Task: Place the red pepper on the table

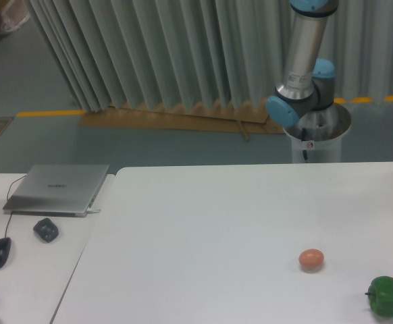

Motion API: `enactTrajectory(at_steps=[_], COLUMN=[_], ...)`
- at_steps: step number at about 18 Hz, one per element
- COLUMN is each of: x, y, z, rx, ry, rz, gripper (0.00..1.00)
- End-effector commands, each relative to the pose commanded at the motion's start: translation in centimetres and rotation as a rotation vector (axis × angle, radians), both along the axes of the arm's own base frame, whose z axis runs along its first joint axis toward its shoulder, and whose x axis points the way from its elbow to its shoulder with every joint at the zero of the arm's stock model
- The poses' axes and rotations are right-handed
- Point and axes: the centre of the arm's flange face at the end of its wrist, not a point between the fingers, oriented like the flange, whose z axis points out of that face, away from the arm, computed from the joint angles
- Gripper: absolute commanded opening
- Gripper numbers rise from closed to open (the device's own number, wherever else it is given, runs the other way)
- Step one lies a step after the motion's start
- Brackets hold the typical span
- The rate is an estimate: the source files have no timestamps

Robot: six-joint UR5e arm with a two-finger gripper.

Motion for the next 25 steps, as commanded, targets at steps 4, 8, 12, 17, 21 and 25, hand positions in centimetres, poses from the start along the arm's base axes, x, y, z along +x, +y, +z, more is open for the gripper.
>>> enactTrajectory(at_steps=[4, 8, 12, 17, 21, 25], x=[-0.4, -0.8, -1.6, -1.9, -1.5, -1.1], y=[0.4, 0.6, 0.7, 0.8, 0.3, 0.1], z=[-1.5, -2.7, -4.0, -5.2, -5.6, -6.7], rx=[0.001, -0.002, -0.002, 0.004, 0.004, 0.003], ry=[-0.022, -0.041, -0.008, -0.018, -0.028, -0.037], rz=[-0.006, -0.006, -0.011, -0.016, -0.010, -0.007], gripper=[1.00, 1.00, 1.00, 1.00, 1.00, 1.00])
